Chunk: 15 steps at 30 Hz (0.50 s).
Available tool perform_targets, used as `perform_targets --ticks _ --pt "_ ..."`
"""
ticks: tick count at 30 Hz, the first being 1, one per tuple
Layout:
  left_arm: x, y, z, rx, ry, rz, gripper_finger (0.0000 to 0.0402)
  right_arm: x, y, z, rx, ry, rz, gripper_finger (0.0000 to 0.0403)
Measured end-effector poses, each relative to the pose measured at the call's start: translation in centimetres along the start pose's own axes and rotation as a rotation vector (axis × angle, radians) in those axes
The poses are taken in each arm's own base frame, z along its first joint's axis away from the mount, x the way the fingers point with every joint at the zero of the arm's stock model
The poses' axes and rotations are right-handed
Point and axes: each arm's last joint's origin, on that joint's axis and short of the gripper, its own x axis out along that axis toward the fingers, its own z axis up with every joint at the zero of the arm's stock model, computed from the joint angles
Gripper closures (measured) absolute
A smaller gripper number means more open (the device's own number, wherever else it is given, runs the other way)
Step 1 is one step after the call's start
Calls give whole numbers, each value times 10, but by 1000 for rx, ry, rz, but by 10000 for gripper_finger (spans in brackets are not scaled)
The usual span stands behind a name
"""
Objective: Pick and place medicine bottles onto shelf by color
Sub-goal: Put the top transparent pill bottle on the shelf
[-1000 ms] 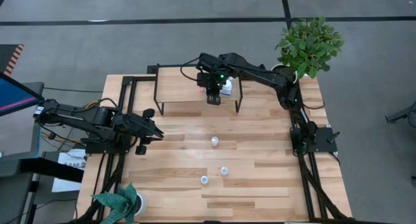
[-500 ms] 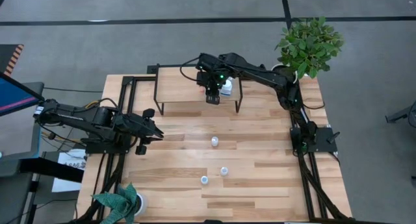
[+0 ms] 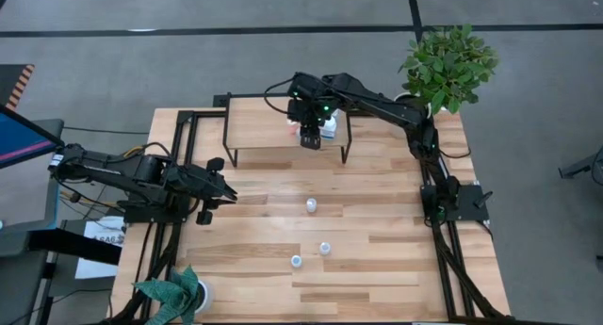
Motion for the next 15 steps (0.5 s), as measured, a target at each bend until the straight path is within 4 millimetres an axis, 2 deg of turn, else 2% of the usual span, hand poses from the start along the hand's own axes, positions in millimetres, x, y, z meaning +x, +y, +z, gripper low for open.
perform_targets --ticks 8,15 --pt "0 0 0 0 0 0 293 -31 16 -4 -5 -7 7 214" --pt "0 0 0 -8 0 0 293 -59 39 -19 46 90 46 226"
